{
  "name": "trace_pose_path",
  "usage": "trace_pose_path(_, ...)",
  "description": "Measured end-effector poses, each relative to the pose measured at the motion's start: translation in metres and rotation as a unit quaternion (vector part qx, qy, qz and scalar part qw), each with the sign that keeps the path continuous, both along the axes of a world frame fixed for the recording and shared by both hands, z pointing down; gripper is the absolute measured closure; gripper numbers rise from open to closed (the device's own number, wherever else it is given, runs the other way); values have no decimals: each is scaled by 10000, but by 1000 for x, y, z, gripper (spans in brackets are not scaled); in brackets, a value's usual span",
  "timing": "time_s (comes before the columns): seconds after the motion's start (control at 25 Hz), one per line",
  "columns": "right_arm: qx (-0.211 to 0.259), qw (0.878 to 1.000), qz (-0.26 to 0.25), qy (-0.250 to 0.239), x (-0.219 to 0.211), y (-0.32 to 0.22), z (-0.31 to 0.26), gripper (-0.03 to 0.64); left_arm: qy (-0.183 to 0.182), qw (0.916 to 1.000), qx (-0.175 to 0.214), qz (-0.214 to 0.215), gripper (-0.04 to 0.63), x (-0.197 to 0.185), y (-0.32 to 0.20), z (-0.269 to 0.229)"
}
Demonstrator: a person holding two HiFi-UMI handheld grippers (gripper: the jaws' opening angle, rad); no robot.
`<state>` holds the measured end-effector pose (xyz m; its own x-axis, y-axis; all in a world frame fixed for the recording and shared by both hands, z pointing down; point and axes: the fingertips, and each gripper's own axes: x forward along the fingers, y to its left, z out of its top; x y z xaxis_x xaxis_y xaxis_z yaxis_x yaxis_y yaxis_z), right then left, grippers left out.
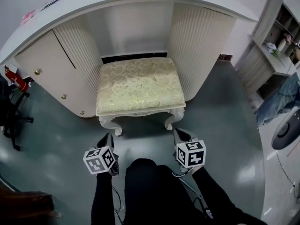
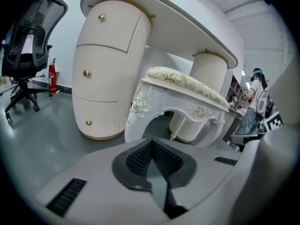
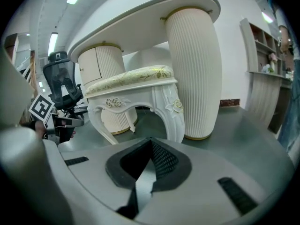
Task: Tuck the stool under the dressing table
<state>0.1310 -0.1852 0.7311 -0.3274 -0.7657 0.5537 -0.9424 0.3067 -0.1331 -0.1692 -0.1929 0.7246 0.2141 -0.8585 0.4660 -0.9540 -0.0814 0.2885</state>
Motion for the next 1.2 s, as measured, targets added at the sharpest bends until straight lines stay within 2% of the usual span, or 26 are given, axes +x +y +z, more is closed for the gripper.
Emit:
trace_pose_path(0.24,102,9995,-85,-290,-7,7,-9,614,11,10000,77,-24,588,-2,10,-6)
trace_pose_path(0.48,222,9994,-150,-240,-12,11,-18,614,43,9998,208,-38,588,-5,14,-17)
trace_pose_path(0.64,173,9989,-102,-415,-15,12,-22,614,70,9996,277,-50,588,-9,17,-24)
trace_pose_path(1.2,276,9990,-39,-348,-9,25,-38,614,88,9995,292,30,588,-5,28,-31)
